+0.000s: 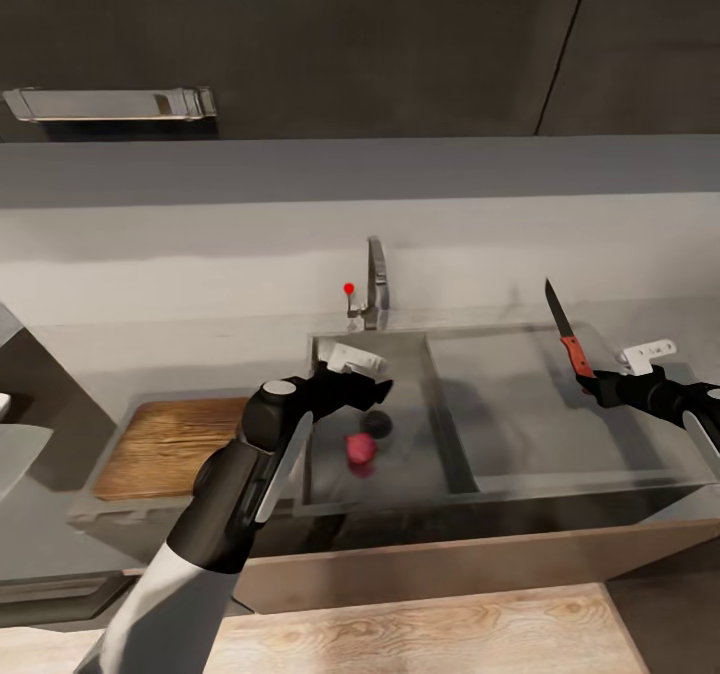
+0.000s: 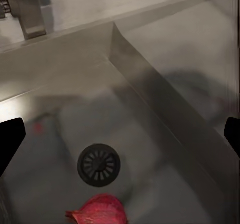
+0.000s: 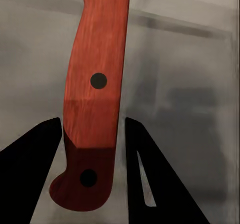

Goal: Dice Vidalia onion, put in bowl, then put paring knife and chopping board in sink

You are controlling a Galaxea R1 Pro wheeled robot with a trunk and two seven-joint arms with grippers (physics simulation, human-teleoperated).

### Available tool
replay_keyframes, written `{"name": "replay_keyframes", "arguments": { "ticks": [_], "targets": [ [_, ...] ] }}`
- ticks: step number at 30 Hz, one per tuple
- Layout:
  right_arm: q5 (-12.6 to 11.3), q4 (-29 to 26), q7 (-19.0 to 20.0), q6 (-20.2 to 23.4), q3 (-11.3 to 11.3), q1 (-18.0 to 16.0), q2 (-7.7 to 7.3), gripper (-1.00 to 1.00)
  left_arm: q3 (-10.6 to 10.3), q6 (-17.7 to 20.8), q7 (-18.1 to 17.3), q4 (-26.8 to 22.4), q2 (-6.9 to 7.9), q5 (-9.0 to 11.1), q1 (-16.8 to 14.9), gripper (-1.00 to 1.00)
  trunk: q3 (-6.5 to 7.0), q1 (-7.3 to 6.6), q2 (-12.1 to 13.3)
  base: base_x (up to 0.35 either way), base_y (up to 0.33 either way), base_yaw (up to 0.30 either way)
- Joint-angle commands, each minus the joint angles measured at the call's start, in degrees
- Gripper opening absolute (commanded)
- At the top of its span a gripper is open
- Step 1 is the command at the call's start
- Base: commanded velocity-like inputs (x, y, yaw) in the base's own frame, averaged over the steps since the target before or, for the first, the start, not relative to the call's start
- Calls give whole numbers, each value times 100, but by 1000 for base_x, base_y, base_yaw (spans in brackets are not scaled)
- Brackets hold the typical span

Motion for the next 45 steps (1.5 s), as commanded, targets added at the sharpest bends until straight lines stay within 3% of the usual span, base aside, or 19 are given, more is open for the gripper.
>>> {"name": "replay_keyframes", "arguments": {
  "ticks": [1,5,10,15,20,21,25,34,45],
  "targets": [
    [-31,-2,2,32,1,-6,0,-100,1,33,-4,-3,-2,15,-5,100,-11,4,-12,0,-191,0],
    [-31,-2,2,30,1,-6,-1,-100,-6,30,-4,67,-2,15,-5,100,-11,4,-12,0,-83,0],
    [-31,-2,2,32,1,-6,4,-100,23,-74,4,734,-2,15,-5,100,-11,4,-12,0,-14,0],
    [-31,-2,2,31,1,-6,5,-100,45,-290,20,1034,-2,15,-5,100,-11,4,-12,0,-1,0],
    [-31,-2,2,32,1,-6,6,-100,166,-323,35,1856,-2,15,-214,100,-11,4,-12,0,0,0],
    [-31,-2,2,30,7,-7,6,-100,250,-331,86,2273,-2,15,-397,100,-11,4,-12,0,0,0],
    [-31,-2,2,31,17,-6,6,-100,372,-335,145,2674,-2,15,-566,100,-11,4,-12,0,0,0],
    [-31,-2,2,24,14,-6,6,-100,401,-620,154,2661,-2,15,-602,100,-11,4,-12,0,0,0],
    [-31,-2,2,25,10,-6,6,-100,393,-670,154,2568,-2,15,-603,100,-11,4,-12,0,0,1]
  ]
}}
